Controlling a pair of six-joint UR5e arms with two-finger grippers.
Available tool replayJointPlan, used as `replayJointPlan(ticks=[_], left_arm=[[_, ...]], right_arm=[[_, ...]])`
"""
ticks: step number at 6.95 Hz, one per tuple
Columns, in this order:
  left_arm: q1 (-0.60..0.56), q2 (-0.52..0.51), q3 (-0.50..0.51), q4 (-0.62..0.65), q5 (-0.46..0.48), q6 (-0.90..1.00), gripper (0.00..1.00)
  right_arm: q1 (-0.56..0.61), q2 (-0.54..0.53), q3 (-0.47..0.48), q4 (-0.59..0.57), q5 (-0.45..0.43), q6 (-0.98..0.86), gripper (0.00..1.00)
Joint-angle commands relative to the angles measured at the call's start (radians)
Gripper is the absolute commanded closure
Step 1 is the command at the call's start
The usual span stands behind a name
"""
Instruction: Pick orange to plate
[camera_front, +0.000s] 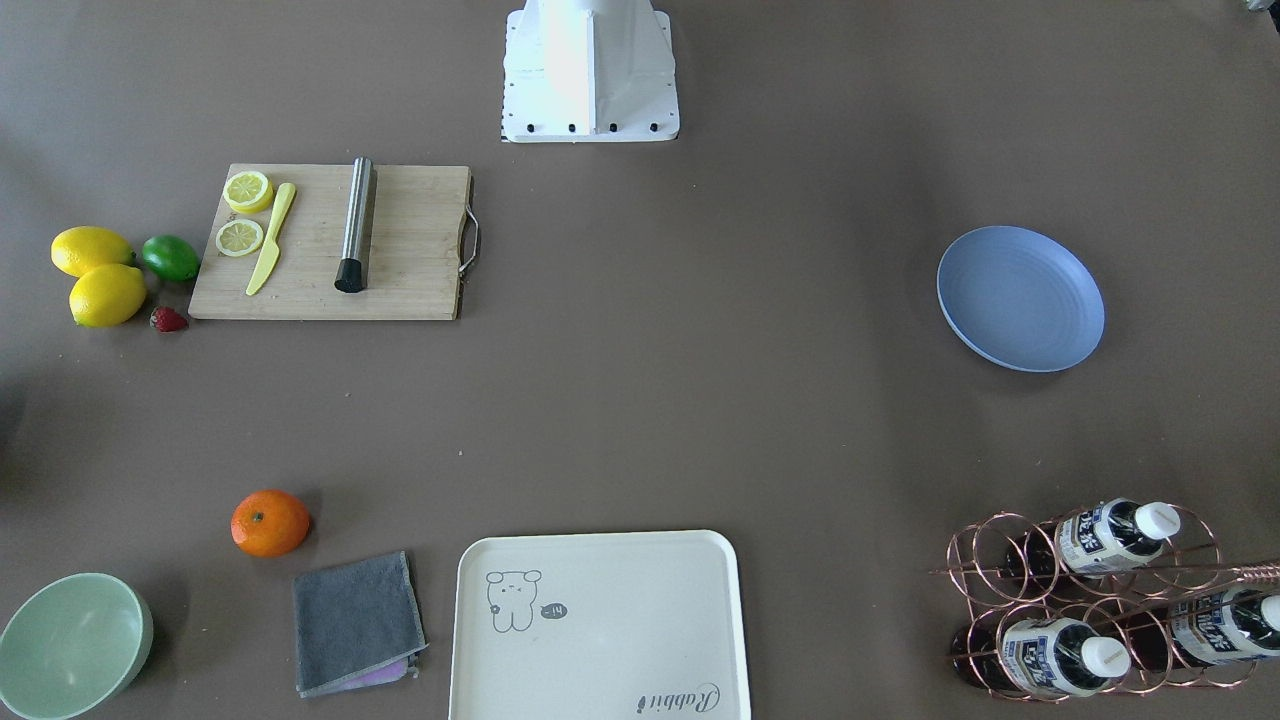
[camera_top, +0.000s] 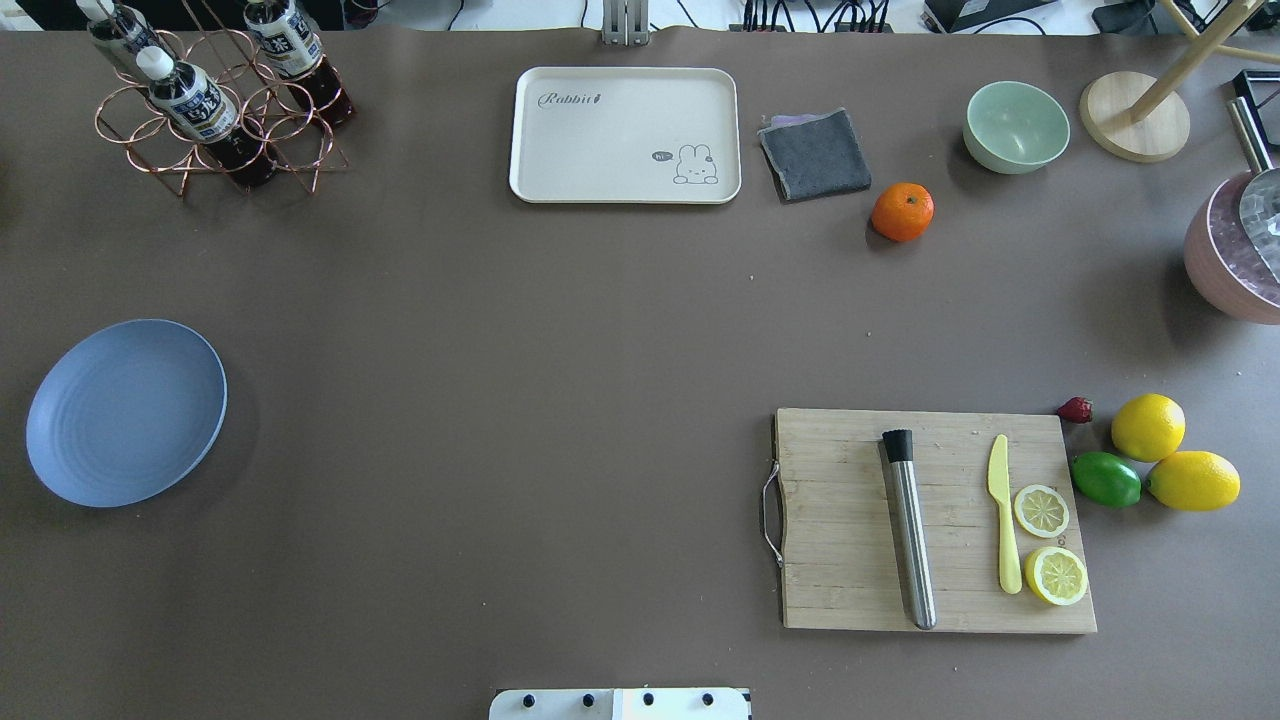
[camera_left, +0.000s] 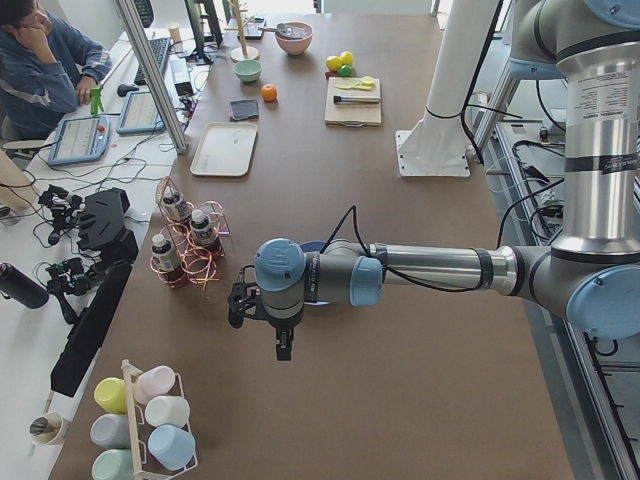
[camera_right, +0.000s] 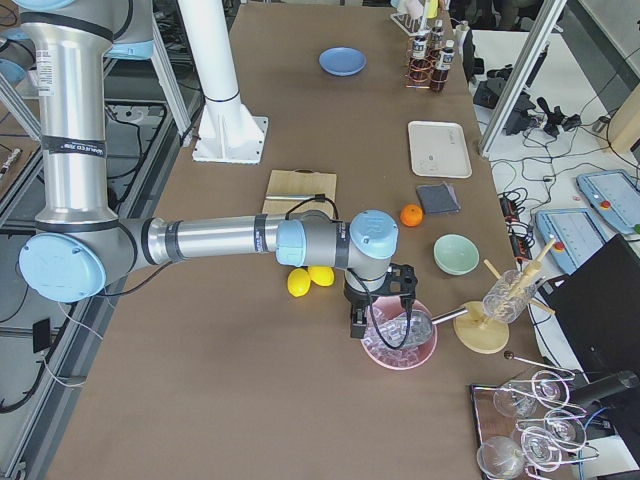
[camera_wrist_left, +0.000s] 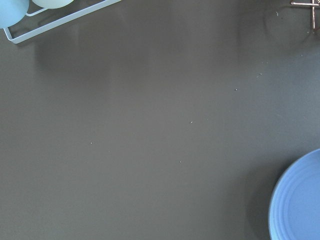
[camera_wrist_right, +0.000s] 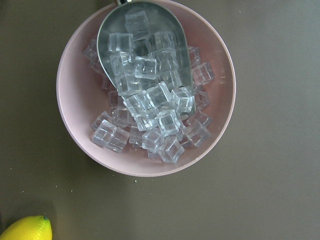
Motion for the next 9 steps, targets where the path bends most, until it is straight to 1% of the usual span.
replayJointPlan(ticks=[1,3,5,8,9], left_arm=[[0.000,0.000,0.000,0.000,0.000,0.000,0.02],[0.000,0.000,-0.005,-0.002,-0.003,0.000,0.02],[0.000,0.002,-0.031,0.000,0.000,0.000,0.02],[0.003,0.015,-0.033,-0.002,0.002,0.002,0.02],[0.003,0.000,-0.034,-0.018,0.000,-0.001,0.02]], right_arm=[[0.000,-0.002,0.000,0.000,0.000,-0.001,0.00],[0.000,0.000,0.001,0.000,0.000,-0.001,0.00],[0.000,-0.002,0.007,0.000,0.000,0.000,0.00],[0.000,-0.002,0.009,0.000,0.002,0.000,0.00],[0.000,0.000,0.010,0.000,0.000,0.002,0.00]])
